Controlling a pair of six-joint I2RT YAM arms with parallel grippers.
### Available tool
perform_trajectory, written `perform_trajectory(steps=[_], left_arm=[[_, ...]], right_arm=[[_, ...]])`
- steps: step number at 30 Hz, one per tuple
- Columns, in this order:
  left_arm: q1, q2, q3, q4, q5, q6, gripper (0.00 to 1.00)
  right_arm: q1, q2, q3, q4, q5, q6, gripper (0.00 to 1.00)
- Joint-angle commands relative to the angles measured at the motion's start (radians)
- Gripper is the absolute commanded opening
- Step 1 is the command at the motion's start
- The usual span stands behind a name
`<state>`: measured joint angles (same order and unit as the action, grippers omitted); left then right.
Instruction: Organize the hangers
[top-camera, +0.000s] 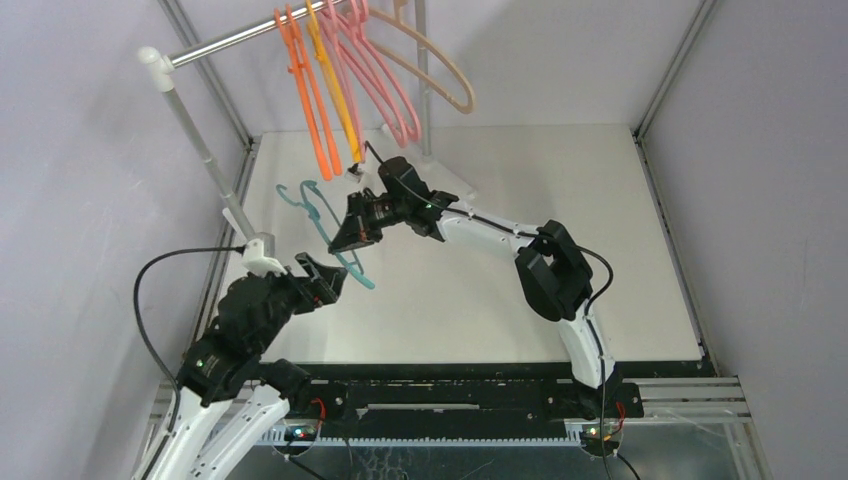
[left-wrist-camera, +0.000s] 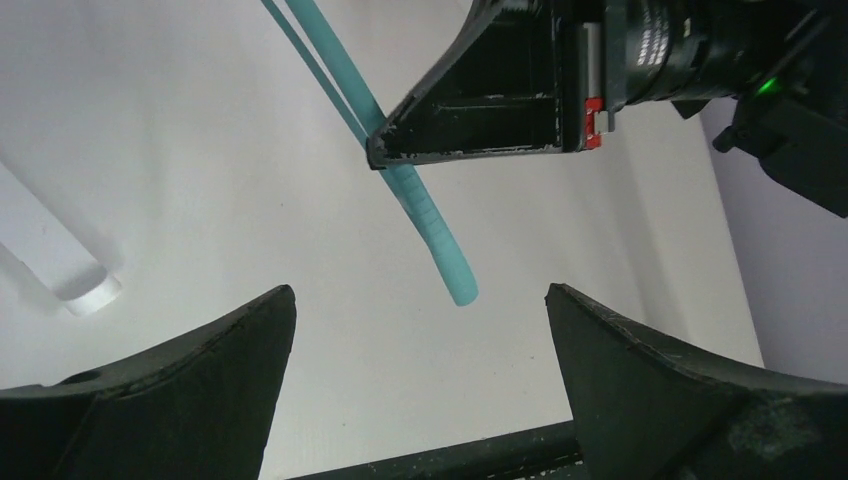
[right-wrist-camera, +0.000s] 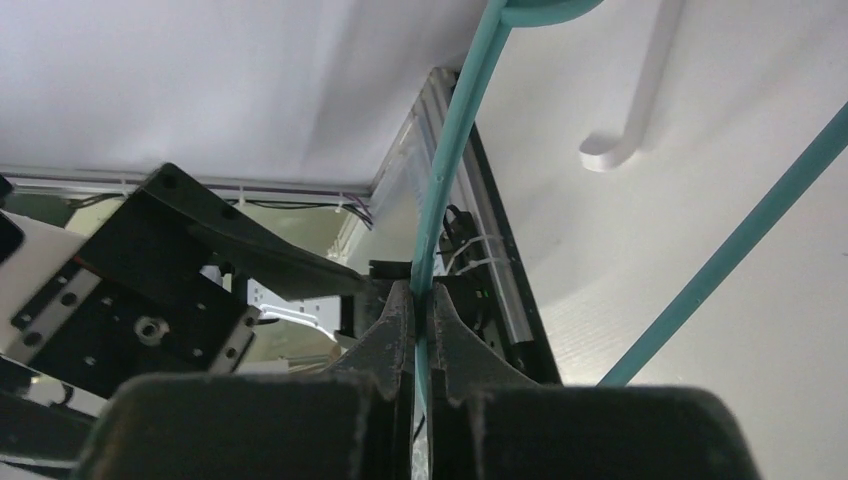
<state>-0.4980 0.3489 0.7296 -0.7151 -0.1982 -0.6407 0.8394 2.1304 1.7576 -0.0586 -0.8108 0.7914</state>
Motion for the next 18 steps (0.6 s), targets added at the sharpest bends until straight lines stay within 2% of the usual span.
perform_trajectory(steps=[1,8,18], left_arm=[[-0.027,0.068,-0.011,0.105,-0.02,-0.026,1.0],[-0.098,0.16,0.005,0.142,-0.082,-0.07,0.99],[-0.314,0.275,-0.024,0.144,-0.373,-0.184,0.99]], right_arm=[[0.009,0.026,0.07,0.094,-0.017,0.091,0.0],[0.015,0.007,0.082,0.13,-0.003,0.121,0.0],[0.026,-0.039,0.094,0.168,0.005,0.178,0.0]])
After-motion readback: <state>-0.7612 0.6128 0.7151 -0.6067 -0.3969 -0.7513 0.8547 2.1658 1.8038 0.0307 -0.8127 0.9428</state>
